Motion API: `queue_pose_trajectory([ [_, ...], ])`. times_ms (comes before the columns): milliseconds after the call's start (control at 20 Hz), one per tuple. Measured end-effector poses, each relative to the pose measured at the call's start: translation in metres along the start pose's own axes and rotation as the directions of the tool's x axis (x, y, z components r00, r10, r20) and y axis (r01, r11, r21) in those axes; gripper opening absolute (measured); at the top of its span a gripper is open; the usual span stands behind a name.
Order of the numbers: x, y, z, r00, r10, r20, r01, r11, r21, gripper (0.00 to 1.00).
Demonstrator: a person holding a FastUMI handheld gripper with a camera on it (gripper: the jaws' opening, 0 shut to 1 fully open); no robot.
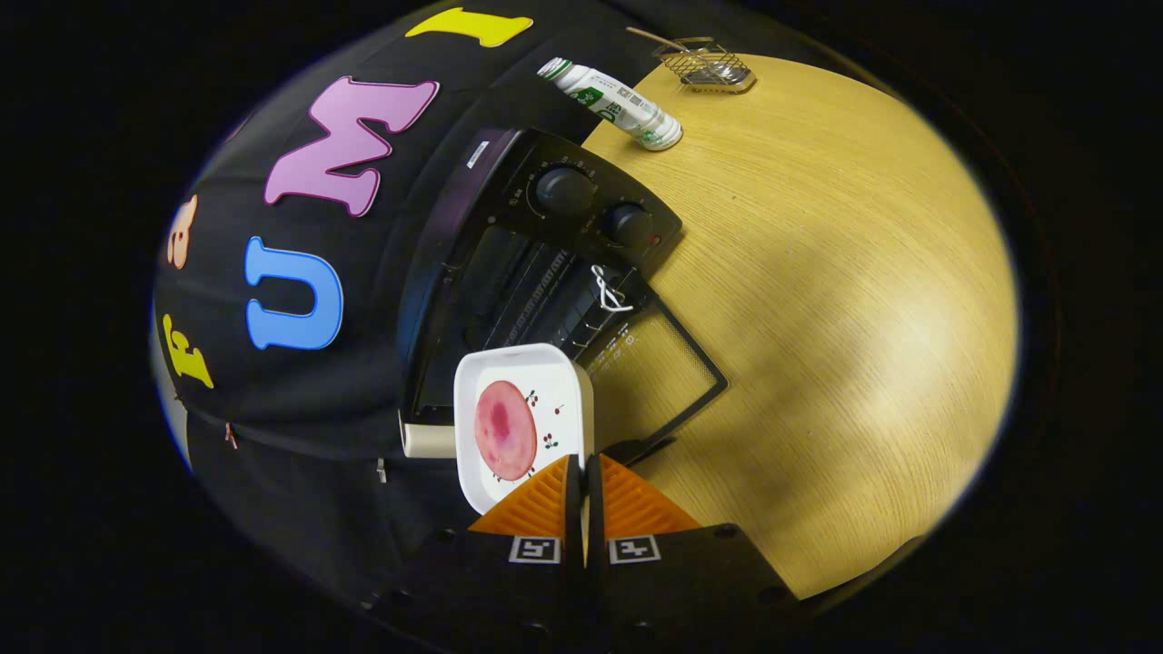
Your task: Open the toaster oven, put the food inside, and close the toaster oven door.
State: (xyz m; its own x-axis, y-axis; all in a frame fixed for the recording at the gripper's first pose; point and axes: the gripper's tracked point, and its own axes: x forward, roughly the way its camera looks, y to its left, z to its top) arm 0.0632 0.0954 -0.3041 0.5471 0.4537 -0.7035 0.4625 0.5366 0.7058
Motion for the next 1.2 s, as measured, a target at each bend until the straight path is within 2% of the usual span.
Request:
queue_pose_trajectory([
  [300, 0.058, 0.021, 0.029, 0.995, 0.035, 0.094, -0.049, 0.987, 0.152, 0.05],
  [800, 0.116, 0.048, 0.067, 0.967, -0.005, 0.256, -0.091, 0.927, 0.364, 0.05],
  [1000, 0.124, 0.053, 0.07, 0.96, 0.006, 0.279, -0.116, 0.917, 0.381, 0.06],
  [1200, 0.125, 0.063, 0.068, 0.958, 0.042, 0.283, -0.147, 0.921, 0.36, 0.13],
])
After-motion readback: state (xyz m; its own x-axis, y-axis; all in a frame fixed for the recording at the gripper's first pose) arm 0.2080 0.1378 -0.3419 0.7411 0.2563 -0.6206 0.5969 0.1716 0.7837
